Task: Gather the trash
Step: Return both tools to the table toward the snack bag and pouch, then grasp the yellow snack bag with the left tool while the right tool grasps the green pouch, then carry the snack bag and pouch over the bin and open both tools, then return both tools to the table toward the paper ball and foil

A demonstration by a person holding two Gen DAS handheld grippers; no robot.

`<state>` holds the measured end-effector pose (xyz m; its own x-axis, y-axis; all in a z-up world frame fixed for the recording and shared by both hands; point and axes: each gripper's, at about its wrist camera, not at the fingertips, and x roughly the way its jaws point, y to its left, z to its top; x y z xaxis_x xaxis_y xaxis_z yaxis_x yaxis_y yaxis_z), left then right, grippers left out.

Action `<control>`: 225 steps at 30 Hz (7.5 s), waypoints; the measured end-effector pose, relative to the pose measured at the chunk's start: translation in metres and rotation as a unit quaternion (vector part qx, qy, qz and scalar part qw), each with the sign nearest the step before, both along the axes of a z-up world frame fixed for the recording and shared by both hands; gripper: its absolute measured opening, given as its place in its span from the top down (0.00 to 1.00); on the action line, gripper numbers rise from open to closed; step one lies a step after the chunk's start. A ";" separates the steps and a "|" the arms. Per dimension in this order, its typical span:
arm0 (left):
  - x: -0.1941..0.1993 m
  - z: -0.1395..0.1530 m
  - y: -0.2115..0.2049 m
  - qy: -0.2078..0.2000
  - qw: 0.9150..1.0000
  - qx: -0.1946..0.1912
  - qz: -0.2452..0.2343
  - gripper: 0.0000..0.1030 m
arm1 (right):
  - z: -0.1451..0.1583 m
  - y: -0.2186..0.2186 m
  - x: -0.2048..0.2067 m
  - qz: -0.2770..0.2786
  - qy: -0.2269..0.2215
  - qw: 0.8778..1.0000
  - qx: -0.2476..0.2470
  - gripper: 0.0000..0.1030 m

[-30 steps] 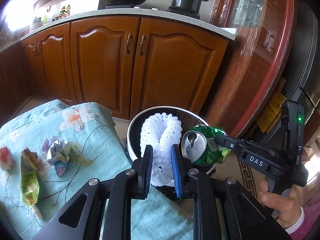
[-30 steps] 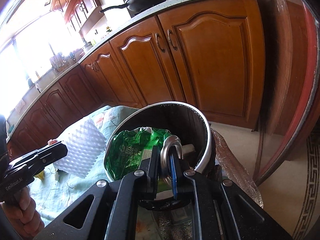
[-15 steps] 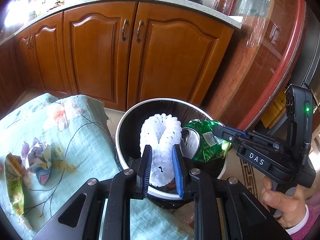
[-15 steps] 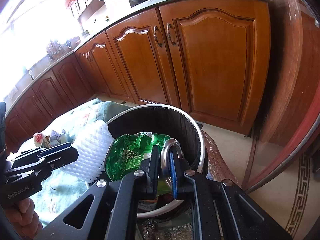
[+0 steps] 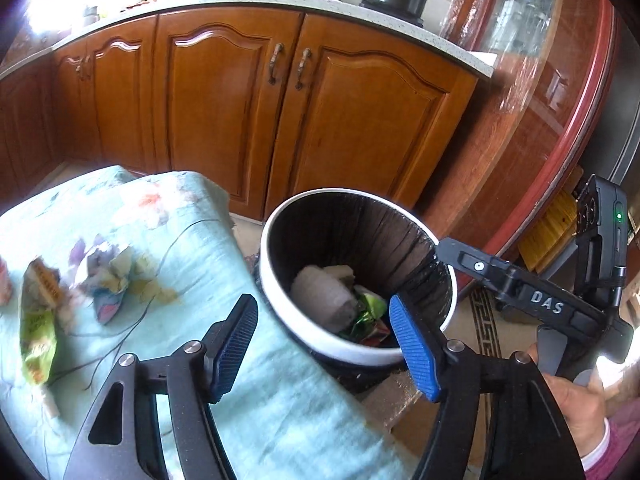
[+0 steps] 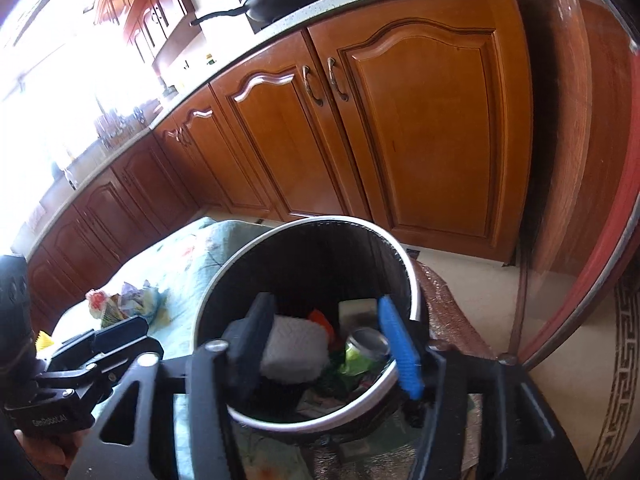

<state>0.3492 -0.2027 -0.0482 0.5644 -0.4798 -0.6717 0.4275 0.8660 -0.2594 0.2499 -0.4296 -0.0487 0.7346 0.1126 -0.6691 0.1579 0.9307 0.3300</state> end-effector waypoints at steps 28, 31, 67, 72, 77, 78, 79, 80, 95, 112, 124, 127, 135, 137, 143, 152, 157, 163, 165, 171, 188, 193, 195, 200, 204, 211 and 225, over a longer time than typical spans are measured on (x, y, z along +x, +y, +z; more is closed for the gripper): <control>-0.124 -0.008 0.216 0.012 0.977 -0.033 0.212 0.28 | -0.006 0.185 -0.018 0.153 0.007 0.987 0.054 0.15; -0.133 -0.006 0.233 0.010 0.973 -0.035 0.229 0.28 | -0.008 0.205 -0.015 0.170 0.011 0.984 0.052 0.15; -0.049 -0.030 0.316 0.019 0.952 0.018 0.306 0.30 | -0.034 0.330 0.101 0.217 0.039 0.975 -0.009 0.36; -0.042 -0.040 0.315 0.024 0.953 0.019 0.303 0.49 | -0.055 0.340 0.121 0.210 0.067 0.975 -0.032 0.72; -0.045 -0.037 0.318 0.027 0.956 -0.001 0.292 0.93 | -0.038 0.340 0.104 0.224 0.044 0.973 -0.029 0.97; -0.048 -0.037 0.317 0.027 0.957 -0.004 0.290 0.93 | -0.034 0.339 0.100 0.226 0.040 0.973 -0.026 0.97; -0.051 -0.035 0.314 0.025 0.958 -0.003 0.287 0.94 | -0.031 0.337 0.094 0.229 0.037 0.973 -0.022 0.97; -0.054 -0.034 0.310 0.023 0.959 -0.004 0.282 0.94 | -0.029 0.334 0.089 0.231 0.035 0.972 -0.016 0.97; -0.086 -0.005 0.231 0.006 0.983 -0.023 0.184 0.94 | 0.001 0.255 0.008 0.209 0.008 0.978 0.022 0.97; -0.078 0.007 0.110 0.002 0.998 0.014 0.067 0.94 | 0.015 0.147 -0.032 0.114 -0.017 0.993 0.035 0.97; -0.068 0.003 0.058 0.005 0.999 0.031 0.031 0.94 | 0.016 0.094 -0.046 0.062 -0.025 0.997 0.042 0.97; -0.064 0.002 0.048 0.006 0.999 0.034 0.024 0.94 | 0.016 0.084 -0.048 0.052 -0.026 0.997 0.042 0.97; -0.049 0.003 0.026 0.002 0.999 0.038 0.009 0.94 | 0.016 0.067 -0.049 0.034 -0.027 0.998 0.045 0.97; -0.045 0.003 0.021 0.001 0.999 0.036 0.006 0.94 | 0.016 0.064 -0.048 0.031 -0.027 0.998 0.042 0.97; -0.029 0.006 0.006 -0.002 0.999 0.038 -0.001 0.94 | 0.016 0.055 -0.040 0.022 -0.023 0.999 0.035 0.97; 0.006 0.007 -0.017 0.001 0.999 0.038 -0.011 0.93 | 0.017 0.040 -0.025 0.008 -0.023 0.999 0.028 0.97; 0.022 0.008 -0.031 -0.001 0.999 0.041 -0.014 0.93 | 0.022 0.033 -0.017 0.004 -0.026 0.999 0.018 0.97; 0.034 0.004 -0.048 0.001 0.998 0.052 -0.023 0.93 | 0.021 0.025 -0.007 0.000 -0.023 1.000 0.011 0.97; 0.037 0.002 -0.051 0.004 0.998 0.051 -0.023 0.93 | 0.020 0.022 -0.003 -0.001 -0.022 1.000 0.012 0.97; 0.050 -0.002 -0.058 0.007 0.998 0.059 -0.022 0.93 | 0.015 0.016 0.010 0.000 -0.013 1.000 0.008 0.97; 0.082 -0.017 -0.089 0.025 0.996 0.086 -0.026 0.93 | 0.001 0.011 0.039 0.012 0.029 1.000 0.001 0.97; 0.086 -0.021 -0.093 0.029 0.995 0.089 -0.026 0.93 | 0.000 0.011 0.043 0.015 0.032 0.999 -0.001 0.97; 0.086 -0.022 -0.095 0.030 0.995 0.091 -0.026 0.93 | 0.000 0.011 0.044 0.015 0.034 0.999 -0.003 0.97; 0.085 -0.020 -0.096 0.032 0.995 0.094 -0.015 0.65 | -0.004 0.007 0.049 0.010 0.039 0.999 -0.002 0.97; 0.079 -0.015 -0.091 0.017 0.996 0.091 -0.003 0.43 | -0.009 -0.002 0.050 0.001 0.041 0.999 0.020 0.90; 0.064 -0.013 -0.069 0.023 0.997 0.078 0.000 0.38 | -0.007 -0.010 0.036 -0.013 0.025 0.998 0.047 0.72; -0.020 -0.007 0.028 -0.001 0.997 0.038 0.065 0.23 | 0.008 0.042 -0.009 0.010 -0.044 0.996 0.075 0.03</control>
